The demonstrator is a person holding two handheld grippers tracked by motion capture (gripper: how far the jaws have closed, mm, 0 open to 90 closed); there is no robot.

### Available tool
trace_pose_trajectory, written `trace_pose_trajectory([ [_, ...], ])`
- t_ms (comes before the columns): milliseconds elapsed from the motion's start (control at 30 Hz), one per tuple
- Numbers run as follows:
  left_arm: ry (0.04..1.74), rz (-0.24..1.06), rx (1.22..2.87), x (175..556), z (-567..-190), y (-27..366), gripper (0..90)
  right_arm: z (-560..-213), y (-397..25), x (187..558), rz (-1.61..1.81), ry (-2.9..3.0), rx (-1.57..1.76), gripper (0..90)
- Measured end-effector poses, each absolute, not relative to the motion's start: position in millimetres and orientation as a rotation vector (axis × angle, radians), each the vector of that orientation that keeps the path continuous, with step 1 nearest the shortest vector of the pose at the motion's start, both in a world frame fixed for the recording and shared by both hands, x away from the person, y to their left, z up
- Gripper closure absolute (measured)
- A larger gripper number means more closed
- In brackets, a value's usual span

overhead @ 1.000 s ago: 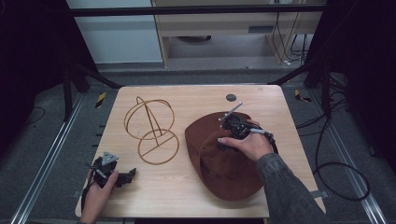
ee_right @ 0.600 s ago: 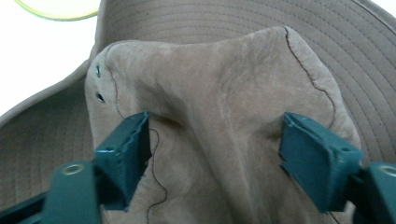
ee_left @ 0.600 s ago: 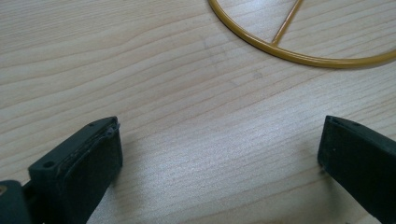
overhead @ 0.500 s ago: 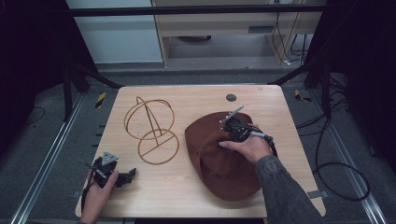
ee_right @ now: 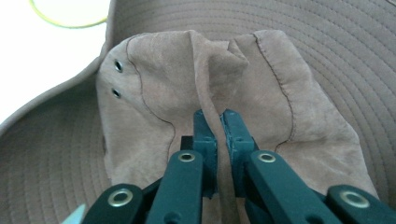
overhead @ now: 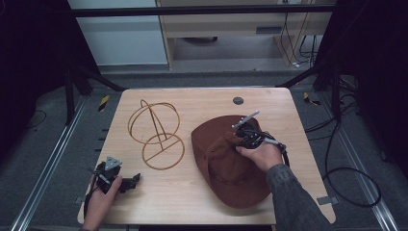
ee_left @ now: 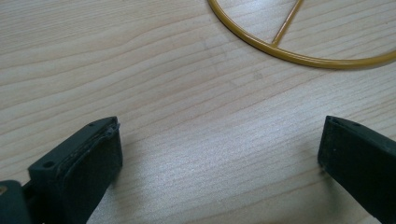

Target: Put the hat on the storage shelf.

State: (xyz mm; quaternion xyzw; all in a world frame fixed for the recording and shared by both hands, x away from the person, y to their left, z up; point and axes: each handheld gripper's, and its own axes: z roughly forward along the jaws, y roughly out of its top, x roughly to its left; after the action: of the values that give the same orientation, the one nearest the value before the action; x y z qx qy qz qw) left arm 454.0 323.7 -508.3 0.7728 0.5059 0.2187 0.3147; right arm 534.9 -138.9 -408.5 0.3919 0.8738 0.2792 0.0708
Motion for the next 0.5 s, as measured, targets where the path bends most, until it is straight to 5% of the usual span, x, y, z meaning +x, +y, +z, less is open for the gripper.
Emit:
trace_pose_trajectory([
  [500, 1.331, 0.577, 2.039, 454.3, -508.3, 323.7, 0.0, -373.8, -149.7, 511.0, 0.988, 2.537, 1.126, 88.6],
])
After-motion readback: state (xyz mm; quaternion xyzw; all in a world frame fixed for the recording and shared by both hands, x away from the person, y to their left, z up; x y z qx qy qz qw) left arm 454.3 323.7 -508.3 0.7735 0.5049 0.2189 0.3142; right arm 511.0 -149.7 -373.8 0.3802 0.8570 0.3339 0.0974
